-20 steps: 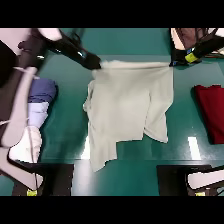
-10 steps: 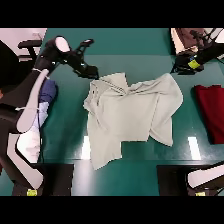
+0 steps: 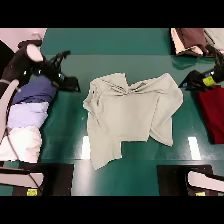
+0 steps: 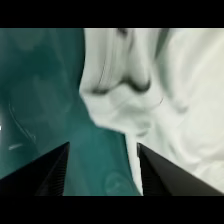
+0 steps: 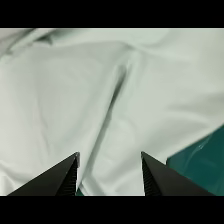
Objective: Fold the shirts.
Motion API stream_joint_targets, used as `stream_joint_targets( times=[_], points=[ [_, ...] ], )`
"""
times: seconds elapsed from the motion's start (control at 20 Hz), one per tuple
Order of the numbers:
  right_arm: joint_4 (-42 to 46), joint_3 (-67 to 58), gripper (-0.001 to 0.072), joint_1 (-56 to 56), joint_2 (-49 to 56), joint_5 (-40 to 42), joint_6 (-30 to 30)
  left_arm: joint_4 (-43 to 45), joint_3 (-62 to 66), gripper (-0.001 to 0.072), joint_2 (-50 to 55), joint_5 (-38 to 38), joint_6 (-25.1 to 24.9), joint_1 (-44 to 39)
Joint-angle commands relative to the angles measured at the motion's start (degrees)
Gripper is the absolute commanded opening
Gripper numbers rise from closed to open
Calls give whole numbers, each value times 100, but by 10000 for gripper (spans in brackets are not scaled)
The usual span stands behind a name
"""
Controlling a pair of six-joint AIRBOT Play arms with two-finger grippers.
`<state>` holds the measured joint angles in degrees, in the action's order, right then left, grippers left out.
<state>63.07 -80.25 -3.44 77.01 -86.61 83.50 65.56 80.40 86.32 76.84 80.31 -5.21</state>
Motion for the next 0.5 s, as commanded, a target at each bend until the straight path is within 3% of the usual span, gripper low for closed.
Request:
stream_joint_targets(
  times=[0.0, 0.2, 0.45],
  points=[
    [-61, 1058, 450, -177, -861, 216, -70, -136, -1827, 501, -863, -573, -76, 17],
    [-61, 1528, 449, -170, -1346, 459, -68, -1143, -2857, 500, -1038, -931, -557, -2],
    [-216, 1526, 449, -168, -1390, 393, -68, -1191, -3309, 500, -1034, -1419, -557, -743]
  ],
)
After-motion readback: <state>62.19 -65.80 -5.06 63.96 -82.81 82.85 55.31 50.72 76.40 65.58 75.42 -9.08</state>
